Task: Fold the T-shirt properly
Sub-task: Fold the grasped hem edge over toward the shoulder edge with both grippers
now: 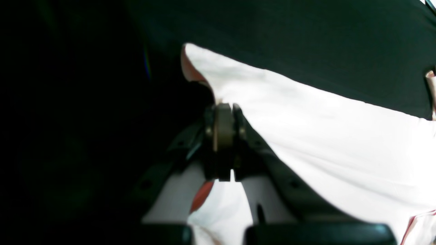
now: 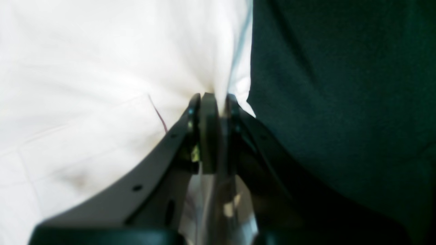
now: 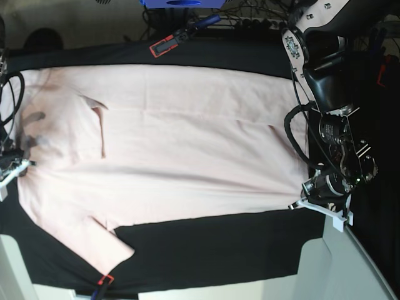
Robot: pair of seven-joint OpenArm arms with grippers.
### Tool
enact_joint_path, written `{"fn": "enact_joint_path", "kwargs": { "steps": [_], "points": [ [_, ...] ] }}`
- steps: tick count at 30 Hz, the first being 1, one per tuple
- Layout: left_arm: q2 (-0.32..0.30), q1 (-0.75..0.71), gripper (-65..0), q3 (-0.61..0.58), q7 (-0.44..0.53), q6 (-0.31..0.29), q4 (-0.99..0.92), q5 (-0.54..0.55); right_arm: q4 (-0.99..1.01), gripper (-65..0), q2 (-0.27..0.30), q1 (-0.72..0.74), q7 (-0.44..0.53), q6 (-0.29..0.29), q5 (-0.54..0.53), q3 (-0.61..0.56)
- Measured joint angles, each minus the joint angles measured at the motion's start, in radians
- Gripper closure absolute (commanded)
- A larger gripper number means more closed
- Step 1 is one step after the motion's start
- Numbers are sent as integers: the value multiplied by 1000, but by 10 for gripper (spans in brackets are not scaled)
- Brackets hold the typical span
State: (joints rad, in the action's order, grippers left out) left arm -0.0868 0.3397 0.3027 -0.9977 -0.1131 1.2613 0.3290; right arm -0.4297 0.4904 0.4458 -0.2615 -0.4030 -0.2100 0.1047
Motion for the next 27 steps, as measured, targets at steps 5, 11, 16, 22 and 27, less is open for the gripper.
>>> {"fn": "enact_joint_path", "kwargs": {
  "steps": [5,11,16,22,27],
  "points": [
    [0,-28,0,0,1,0,11,0,0,-1,8,0,1,-7,-3,0],
    [-1,-64,0,0,2,0,45,4,-3,-1,10,5,36,-6,-13,87],
    [3,-103,0,-2,-1,-9,123,12,-13,-1,22,16,51,-4,-16,116],
    [1,-135,0,-2,2,-12,133,12,-13,-1,25,-11,41,-7,-16,116],
    [2,-191,0,-9,3,-12,163,11,-58,-1,24,-82,48,-7,-19,116]
  ]
}}
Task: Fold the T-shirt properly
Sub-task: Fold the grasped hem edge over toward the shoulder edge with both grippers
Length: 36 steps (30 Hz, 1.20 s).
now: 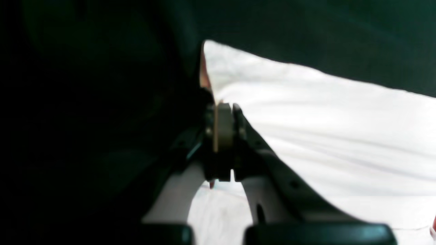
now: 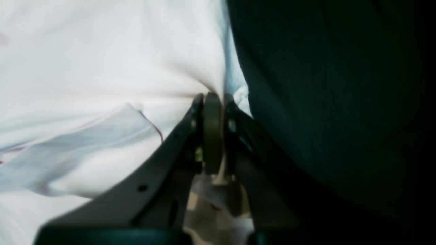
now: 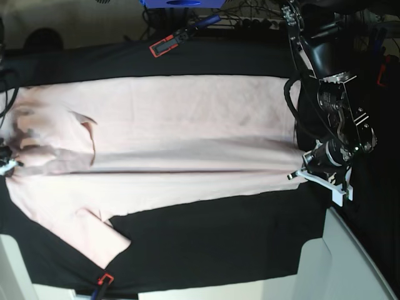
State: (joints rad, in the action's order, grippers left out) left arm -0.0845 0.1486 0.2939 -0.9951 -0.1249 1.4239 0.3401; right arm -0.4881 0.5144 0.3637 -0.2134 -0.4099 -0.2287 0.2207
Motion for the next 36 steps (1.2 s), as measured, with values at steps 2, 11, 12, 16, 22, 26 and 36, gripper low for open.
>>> {"fn": "enact_joint_path", "kwargs": {
  "steps": [2,11,12,16,22,26,36],
  "points": [
    [11,-18,0,1,1,2,29,0,-31,-1,0,-39,-4,0,1,1],
    [46,-126,0,-1,9,9,63,-19,-60,-1,0,-63,-104,10,-1,2],
    [48,-138,0,-2,9,8,63,-18,-61,-1,0,-71,-101,9,-4,2],
    [59,-190,0,-2,17,8,63,-19,-114,-1,-2,-138,-103,11,-3,3],
    [56,-249,0,-2,88,8,60,-15,-178,-4,-26,-200,-97,23,-4,5],
    [53,-246,0,-2,98,8,59,-15,-182,-13,-41,-200,-107,28,-4,27],
    [48,-240,-438,-2,98,12,61,-22,-356,-429,-48,-275,-225,27,9,135]
  ]
}}
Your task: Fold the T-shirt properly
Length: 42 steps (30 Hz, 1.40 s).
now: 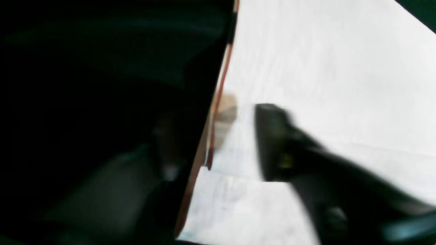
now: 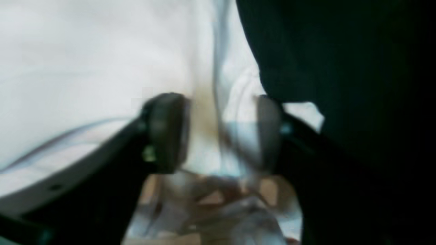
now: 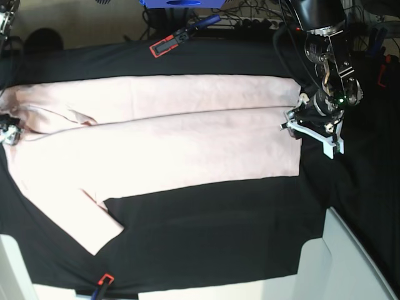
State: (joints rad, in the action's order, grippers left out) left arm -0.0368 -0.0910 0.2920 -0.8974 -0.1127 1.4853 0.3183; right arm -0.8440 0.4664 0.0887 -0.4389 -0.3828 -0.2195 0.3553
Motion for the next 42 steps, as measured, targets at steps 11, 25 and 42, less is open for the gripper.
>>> {"fn": "enact_joint_path", "kwargs": {
  "steps": [11,25,42],
  "points": [
    [0,45,-464,53,-11,0,85,2,-225,-440,6,26,-159,6,7,45],
    [-79,293,-464,55,-43,4,-225,-7,484,-443,59,478,168,-10,4,-313],
    [-68,200,-464,52,-45,3,-278,2,686,-437,60,454,351,-1,-5,-330]
  ]
}}
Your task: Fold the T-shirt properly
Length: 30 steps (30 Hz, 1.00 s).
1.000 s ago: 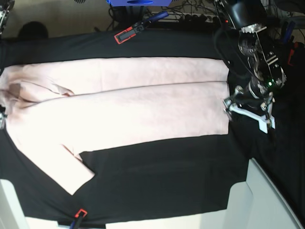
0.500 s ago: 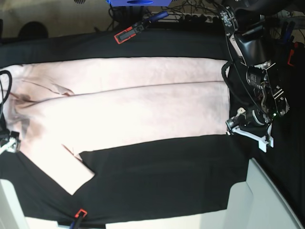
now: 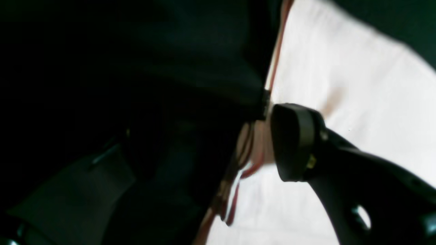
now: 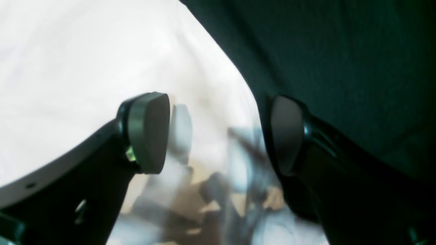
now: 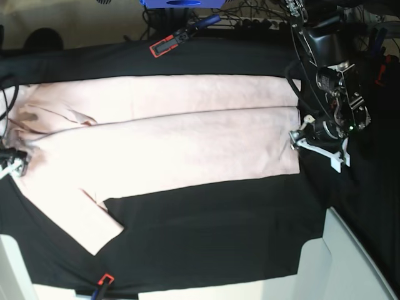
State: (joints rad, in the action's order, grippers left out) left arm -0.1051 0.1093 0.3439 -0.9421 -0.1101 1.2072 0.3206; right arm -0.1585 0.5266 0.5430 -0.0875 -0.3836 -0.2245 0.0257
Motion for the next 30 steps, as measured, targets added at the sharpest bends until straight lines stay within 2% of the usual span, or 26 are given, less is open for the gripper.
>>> {"fn": "enact_joint_path", "kwargs": {
  "steps": [5,15,16,18,20,22,23,24,25,30],
  "points": [
    [18,5,-464,0,8,0,-5,0,-2,-435,0,-50,-2,1,-4,0],
    [44,50,-464,0,5,0,-10,-2,-3,-432,-1,-50,-3,1,-4,0],
    [44,53,-464,0,8,0,-10,-1,-3,-418,-1,-50,-3,1,-4,0],
    [44,52,-455,0,8,0,-10,0,-3,-329,-2,-50,-3,0,-4,0],
    [44,47,-376,0,7,0,-10,-3,-3,-174,-2,-50,-3,-6,-4,0],
    [43,49,-222,1,10,0,-25,-3,-3,-41,-5,-50,-1,-11,-6,0],
    [43,51,-133,0,12,0,-39,-4,-3,-17,-7,-50,0,-12,-8,0],
    [43,52,-44,0,11,0,-53,0,-3,-23,-8,-50,1,-12,-7,0],
    [43,52,0,0,13,0,-63,0,-3,-23,-9,-49,1,-11,-7,0],
    [39,62,0,0,43,0,-89,1,-3,0,-9,-48,2,-11,-7,0]
  ]
}}
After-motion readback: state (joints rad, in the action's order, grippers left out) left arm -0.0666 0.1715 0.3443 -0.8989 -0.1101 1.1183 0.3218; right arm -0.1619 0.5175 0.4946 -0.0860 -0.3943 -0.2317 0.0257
